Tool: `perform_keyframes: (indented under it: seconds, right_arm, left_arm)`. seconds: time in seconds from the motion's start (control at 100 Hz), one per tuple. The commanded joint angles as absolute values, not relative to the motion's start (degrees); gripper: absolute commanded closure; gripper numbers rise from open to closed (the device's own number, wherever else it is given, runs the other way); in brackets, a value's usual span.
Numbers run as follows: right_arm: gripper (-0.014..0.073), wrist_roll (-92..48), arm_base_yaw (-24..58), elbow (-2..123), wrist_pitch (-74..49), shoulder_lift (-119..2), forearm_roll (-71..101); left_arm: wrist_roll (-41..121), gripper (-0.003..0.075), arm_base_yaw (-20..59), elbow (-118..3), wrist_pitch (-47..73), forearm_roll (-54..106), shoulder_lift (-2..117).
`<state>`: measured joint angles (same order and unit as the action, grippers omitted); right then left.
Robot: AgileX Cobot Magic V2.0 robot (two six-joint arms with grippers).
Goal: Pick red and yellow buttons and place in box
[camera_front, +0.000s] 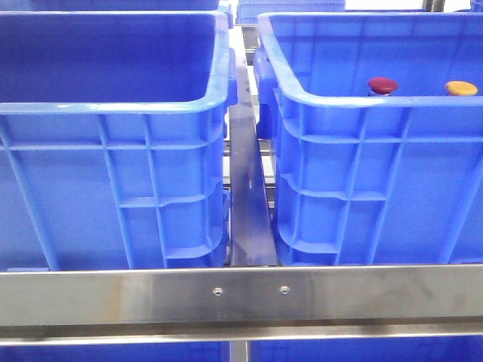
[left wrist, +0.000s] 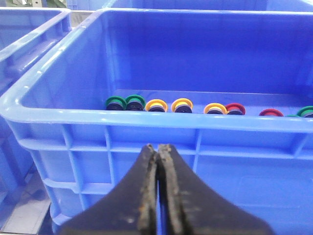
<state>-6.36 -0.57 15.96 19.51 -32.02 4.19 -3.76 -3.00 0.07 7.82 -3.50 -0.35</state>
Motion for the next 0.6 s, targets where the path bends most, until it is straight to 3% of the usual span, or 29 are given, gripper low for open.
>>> perform_keyframes:
  seconds: [0.0,0.33,0.59]
  right_arm:
    - [0.0662,-4.0,-0.6,14.4,24.2,-29.8,1.5]
    - [0.0662,-2.3,-0.6,-1.0,21.3,-11.6,1.5]
    - [0.0662,-1.8,-0.6,-0.7,6.5,1.4,0.4]
  left_arm:
    - [-4.3,0.074,-3.2,3.1,3.4,-2.9,-2.0]
    - [-4.3,0.074,-3.2,3.1,3.4,-2.9,-2.0]
    - [-4.3,0.074,-3.2,3.1,3.4,-2.9,-2.0]
